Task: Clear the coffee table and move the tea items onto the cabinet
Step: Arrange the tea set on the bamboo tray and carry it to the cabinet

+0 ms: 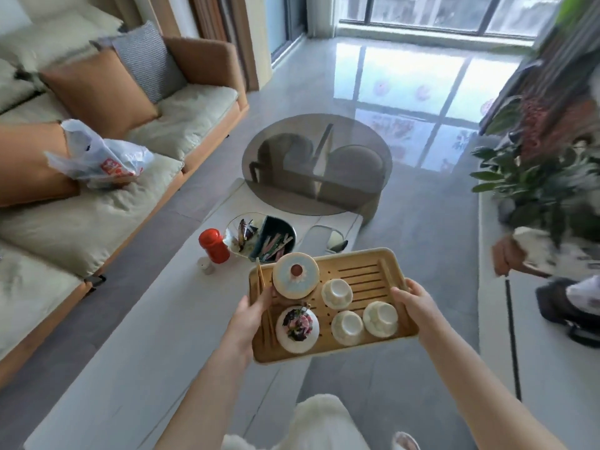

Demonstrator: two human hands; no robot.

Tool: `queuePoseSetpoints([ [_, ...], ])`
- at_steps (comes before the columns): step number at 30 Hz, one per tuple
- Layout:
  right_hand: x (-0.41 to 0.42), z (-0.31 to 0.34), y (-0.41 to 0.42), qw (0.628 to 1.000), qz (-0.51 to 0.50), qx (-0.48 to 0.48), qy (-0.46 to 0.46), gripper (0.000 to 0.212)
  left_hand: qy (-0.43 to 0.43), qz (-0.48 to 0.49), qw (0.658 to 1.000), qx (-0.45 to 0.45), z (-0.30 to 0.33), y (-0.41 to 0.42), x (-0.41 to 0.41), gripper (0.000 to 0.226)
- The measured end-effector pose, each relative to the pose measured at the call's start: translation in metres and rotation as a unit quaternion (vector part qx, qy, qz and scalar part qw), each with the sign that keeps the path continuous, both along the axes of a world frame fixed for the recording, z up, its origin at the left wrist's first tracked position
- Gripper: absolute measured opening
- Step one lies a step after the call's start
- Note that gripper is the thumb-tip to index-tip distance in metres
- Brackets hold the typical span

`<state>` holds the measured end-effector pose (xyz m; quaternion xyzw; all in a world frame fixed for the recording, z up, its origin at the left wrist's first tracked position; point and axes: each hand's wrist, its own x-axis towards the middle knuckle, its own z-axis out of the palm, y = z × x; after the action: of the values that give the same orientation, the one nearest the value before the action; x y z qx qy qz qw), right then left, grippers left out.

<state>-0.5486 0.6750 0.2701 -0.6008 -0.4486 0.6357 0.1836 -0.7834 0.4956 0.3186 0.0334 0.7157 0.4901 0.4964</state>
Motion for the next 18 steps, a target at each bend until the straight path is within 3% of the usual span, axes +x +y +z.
queuePoseSetpoints([
  [6,0.101,0.02,0.013,0.997,-0.077,0.015,-0.004,0.051,0.012,-0.085,0.996,0.014,0.016,0.053,0.075,0.047],
  [18,0.336,0.034,0.029,0.981,-0.186,0.02,-0.046,0.048,-0.034,-0.263,0.964,0.018,0.005,0.137,0.276,0.057],
])
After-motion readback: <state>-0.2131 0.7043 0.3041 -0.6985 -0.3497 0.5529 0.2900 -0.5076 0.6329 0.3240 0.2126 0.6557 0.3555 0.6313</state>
